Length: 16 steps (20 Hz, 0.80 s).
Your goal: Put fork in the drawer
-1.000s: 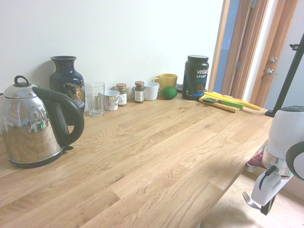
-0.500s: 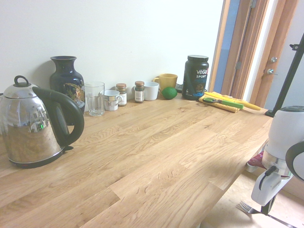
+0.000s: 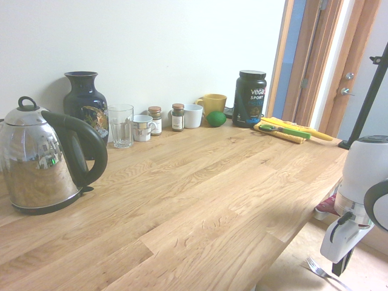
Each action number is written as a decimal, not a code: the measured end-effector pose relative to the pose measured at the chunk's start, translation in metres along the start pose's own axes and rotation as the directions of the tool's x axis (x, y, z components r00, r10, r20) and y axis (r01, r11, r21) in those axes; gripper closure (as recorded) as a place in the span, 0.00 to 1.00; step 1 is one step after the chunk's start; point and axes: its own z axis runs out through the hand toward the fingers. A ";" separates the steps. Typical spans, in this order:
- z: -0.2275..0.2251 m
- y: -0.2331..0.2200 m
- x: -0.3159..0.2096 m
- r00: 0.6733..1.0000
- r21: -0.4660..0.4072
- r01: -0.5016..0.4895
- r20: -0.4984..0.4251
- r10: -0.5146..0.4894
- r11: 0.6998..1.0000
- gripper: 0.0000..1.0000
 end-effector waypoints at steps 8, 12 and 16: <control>0.014 -0.010 -0.015 1.000 -0.012 0.008 0.005 -0.008 1.000 0.00; 0.013 -0.005 -0.019 1.000 -0.003 0.003 -0.002 -0.003 1.000 0.00; 0.007 0.018 -0.039 1.000 0.014 -0.002 -0.012 0.002 1.000 0.00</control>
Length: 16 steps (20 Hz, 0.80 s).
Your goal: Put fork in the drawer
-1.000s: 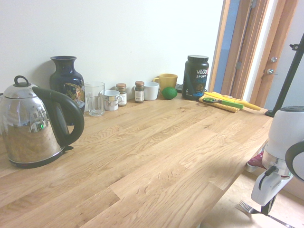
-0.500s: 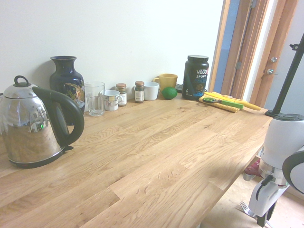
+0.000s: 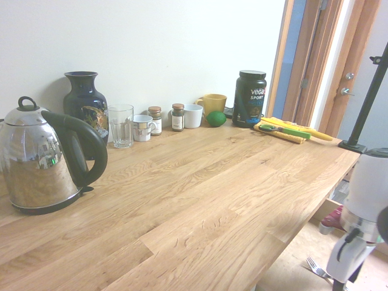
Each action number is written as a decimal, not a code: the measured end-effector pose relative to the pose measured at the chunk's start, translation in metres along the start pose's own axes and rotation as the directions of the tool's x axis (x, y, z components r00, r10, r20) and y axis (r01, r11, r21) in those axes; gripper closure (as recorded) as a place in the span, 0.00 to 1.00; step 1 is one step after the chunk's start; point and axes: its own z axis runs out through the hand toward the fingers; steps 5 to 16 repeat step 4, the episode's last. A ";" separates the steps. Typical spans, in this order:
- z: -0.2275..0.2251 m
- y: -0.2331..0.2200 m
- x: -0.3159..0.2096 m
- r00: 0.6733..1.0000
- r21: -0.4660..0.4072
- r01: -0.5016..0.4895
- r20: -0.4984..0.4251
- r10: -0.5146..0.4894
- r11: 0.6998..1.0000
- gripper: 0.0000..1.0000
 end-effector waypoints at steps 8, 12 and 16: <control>-0.018 0.032 -0.027 1.000 0.027 -0.006 -0.010 0.006 1.000 0.00; -0.018 0.032 -0.027 1.000 0.027 -0.006 -0.010 0.006 1.000 0.00; -0.018 0.032 -0.027 1.000 0.027 -0.006 -0.010 0.006 1.000 0.00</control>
